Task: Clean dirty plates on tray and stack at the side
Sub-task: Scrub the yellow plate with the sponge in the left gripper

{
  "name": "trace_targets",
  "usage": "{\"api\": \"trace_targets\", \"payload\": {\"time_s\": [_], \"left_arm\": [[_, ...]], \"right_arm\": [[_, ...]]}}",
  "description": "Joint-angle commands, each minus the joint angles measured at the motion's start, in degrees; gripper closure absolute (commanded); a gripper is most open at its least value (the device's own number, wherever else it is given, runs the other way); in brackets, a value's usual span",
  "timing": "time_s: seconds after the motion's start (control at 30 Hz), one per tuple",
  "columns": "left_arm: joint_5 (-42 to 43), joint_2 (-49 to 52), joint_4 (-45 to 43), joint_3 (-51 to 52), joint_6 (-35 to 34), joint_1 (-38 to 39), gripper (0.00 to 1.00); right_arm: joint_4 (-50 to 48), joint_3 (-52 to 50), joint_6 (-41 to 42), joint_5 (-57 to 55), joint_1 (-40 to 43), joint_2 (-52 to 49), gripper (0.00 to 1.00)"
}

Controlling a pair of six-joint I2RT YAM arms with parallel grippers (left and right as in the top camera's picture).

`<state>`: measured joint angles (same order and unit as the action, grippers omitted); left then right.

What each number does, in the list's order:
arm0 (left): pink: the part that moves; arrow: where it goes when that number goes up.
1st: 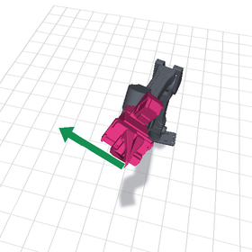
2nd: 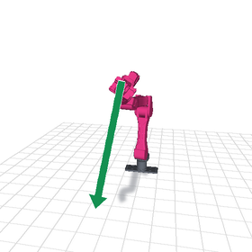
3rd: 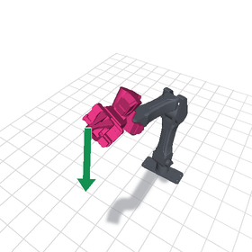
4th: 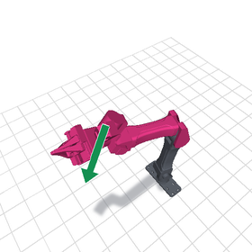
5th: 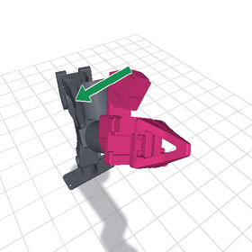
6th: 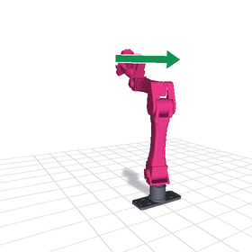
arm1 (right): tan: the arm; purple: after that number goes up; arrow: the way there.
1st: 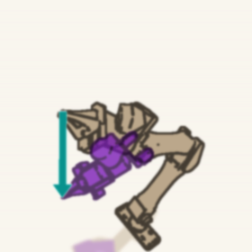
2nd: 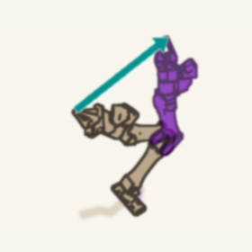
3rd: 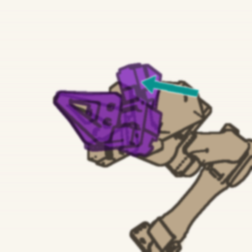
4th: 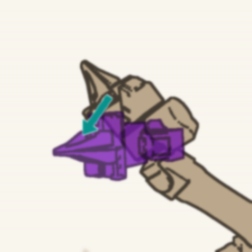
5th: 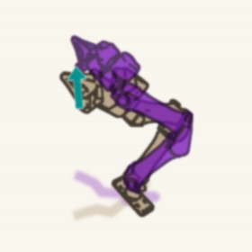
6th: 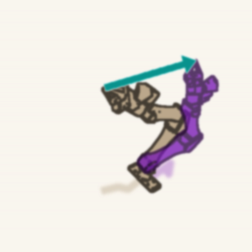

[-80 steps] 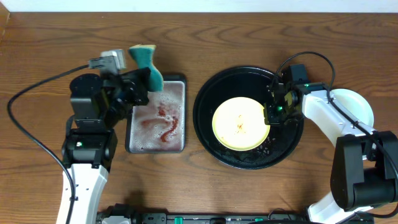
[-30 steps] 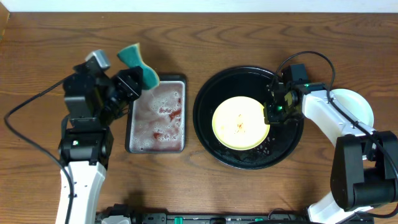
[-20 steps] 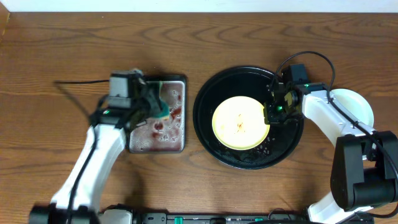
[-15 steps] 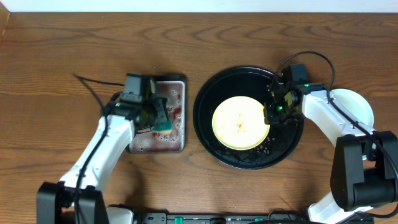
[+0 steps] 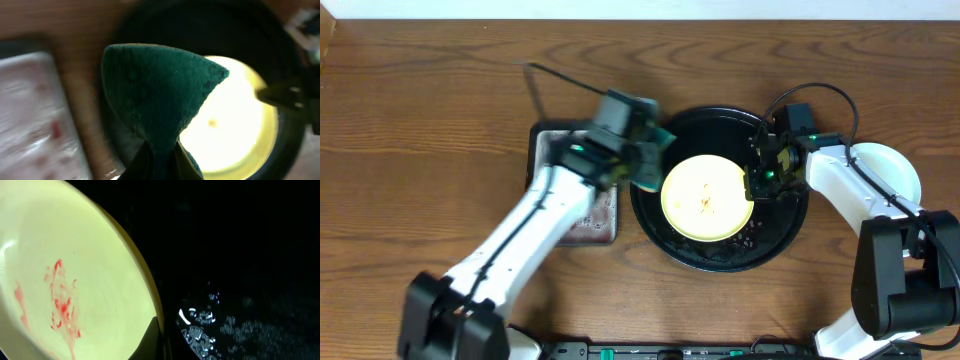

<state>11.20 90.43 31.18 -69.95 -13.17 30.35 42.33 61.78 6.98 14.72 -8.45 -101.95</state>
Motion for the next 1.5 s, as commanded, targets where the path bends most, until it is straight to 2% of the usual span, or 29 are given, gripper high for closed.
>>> {"api": "trace_targets", "payload": {"time_s": [0.0, 0.27, 0.5, 0.6, 0.73, 0.83, 0.93, 1.1, 1.23, 1.47], "left_arm": [[-0.1, 4.0, -4.0, -0.8, -3.9, 5.5, 0.93], [-0.1, 13.5, -12.8, -0.8, -13.4, 13.3, 0.93], [-0.1, 19.9, -14.0, -0.8, -16.3, 15.4, 0.92], [-1.2, 22.2, -12.5, -0.8, -16.0, 15.3, 0.93], [-11.8, 22.4, -5.3, -0.8, -16.0, 13.5, 0.92], [-14.7, 20.8, -2.7, -0.8, -15.8, 11.1, 0.93], [-12.9, 17.1, -3.4, -0.8, -15.0, 9.2, 0.93], [-1.4, 12.6, -9.6, -0.8, -15.5, 10.7, 0.93], [-0.9, 14.5, -12.9, -0.5, -20.2, 14.8, 0.93], [-2.3, 20.9, -14.1, -0.5, -20.3, 17.3, 0.93]], "right_arm": [[0.2, -0.6, 0.3, 0.1, -0.8, -0.7, 0.99], [-3.5, -5.1, 0.3, 0.1, -1.0, -0.7, 0.99], [-7.2, -9.0, 0.8, 0.1, -1.0, -0.7, 0.99], [-7.2, -9.1, 0.7, 0.1, -1.0, -0.7, 0.99], [-7.3, -9.1, 0.7, 0.1, -1.0, -0.7, 0.99], [-7.3, -9.1, 0.7, 0.1, -1.0, -0.7, 0.99], [-7.3, -9.1, 0.7, 0.1, -1.0, -0.7, 0.99], [-7.2, -9.1, 0.7, 0.1, -1.0, -0.7, 0.99], [-7.2, -9.1, 0.7, 0.1, -1.0, -0.7, 0.99], [-7.0, -9.1, 0.7, 0.1, -1.0, -0.7, 0.99]]}}
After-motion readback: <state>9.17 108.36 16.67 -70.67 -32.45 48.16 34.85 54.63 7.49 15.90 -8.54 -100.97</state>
